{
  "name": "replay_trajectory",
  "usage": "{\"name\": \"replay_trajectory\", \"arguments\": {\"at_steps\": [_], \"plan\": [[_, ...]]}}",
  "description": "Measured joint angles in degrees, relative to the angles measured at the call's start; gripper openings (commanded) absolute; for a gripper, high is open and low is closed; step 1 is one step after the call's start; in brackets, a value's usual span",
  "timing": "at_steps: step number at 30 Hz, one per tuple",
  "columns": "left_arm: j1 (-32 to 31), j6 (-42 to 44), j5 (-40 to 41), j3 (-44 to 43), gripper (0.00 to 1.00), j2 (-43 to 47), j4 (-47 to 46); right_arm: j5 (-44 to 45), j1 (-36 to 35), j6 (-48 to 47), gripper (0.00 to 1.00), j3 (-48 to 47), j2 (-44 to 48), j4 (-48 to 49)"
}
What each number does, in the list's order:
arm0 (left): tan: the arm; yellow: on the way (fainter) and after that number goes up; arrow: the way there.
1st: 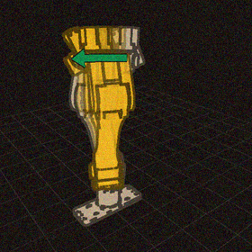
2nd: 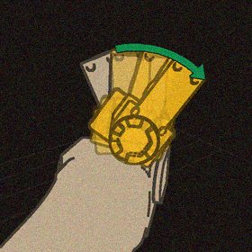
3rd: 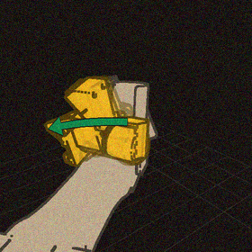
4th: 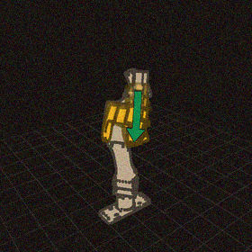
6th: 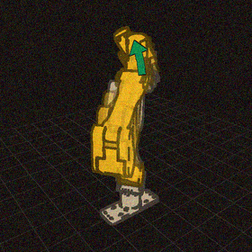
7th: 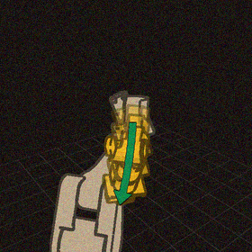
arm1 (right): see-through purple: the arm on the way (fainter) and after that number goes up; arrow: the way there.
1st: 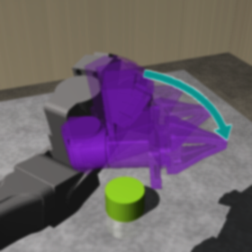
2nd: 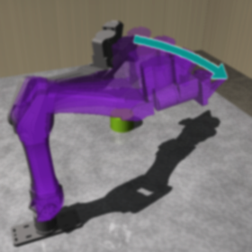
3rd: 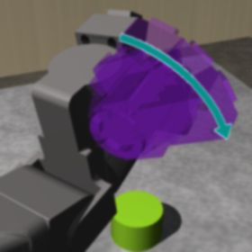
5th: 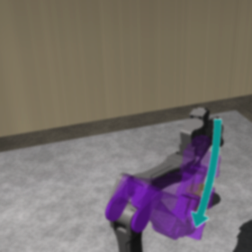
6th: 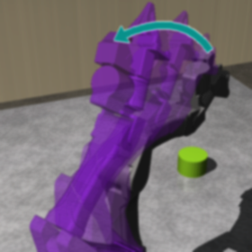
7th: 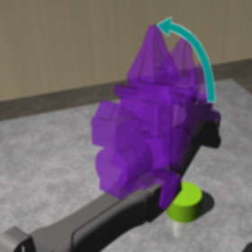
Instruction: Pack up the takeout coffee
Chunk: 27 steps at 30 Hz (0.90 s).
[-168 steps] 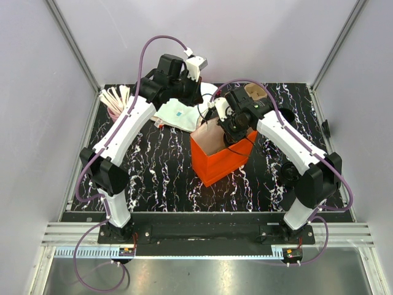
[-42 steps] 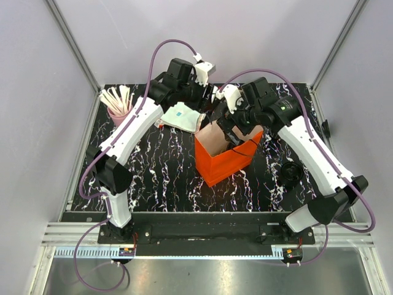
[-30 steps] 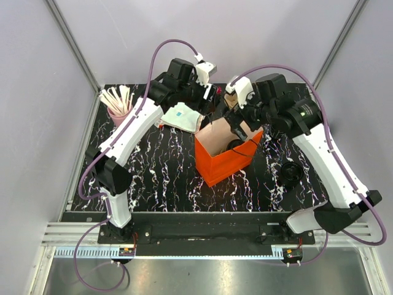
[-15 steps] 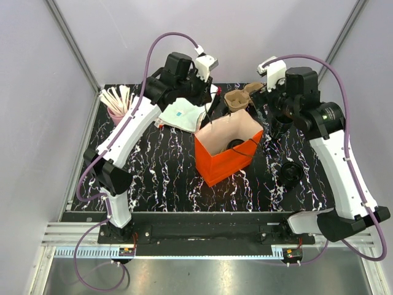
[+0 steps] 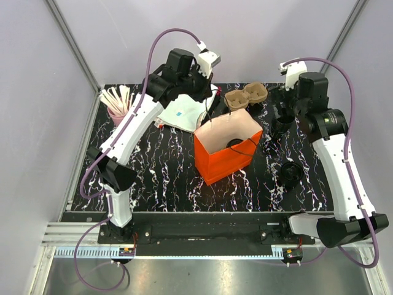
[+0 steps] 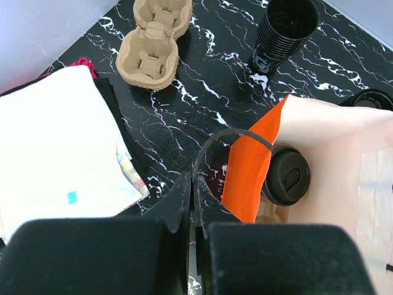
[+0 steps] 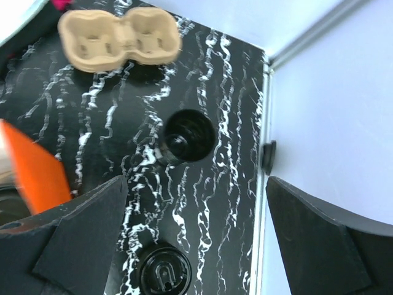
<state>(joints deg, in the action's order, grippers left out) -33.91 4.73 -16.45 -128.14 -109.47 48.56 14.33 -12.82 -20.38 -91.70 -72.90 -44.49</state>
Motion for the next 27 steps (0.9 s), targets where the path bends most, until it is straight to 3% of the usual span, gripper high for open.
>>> {"name": "replay_trajectory", "arguments": {"at_steps": [13,26,27], "plan": [[-0.7,1.0,1.4,-6.4,0.0,-4.3,1.0,0.0,10.1,3.0,1.0,5.4,2.3,5.5],[-4.2,2.7,7.3,-8.4,0.0,-8.2,-3.7,-1.5,12.8,5.2,1.0,7.4,2.3,7.1],[-4.5,2.8,7.7,-8.7,0.07,-8.4,-3.8,-1.6,13.1,5.3,1.0,7.4,2.3,7.2]]}}
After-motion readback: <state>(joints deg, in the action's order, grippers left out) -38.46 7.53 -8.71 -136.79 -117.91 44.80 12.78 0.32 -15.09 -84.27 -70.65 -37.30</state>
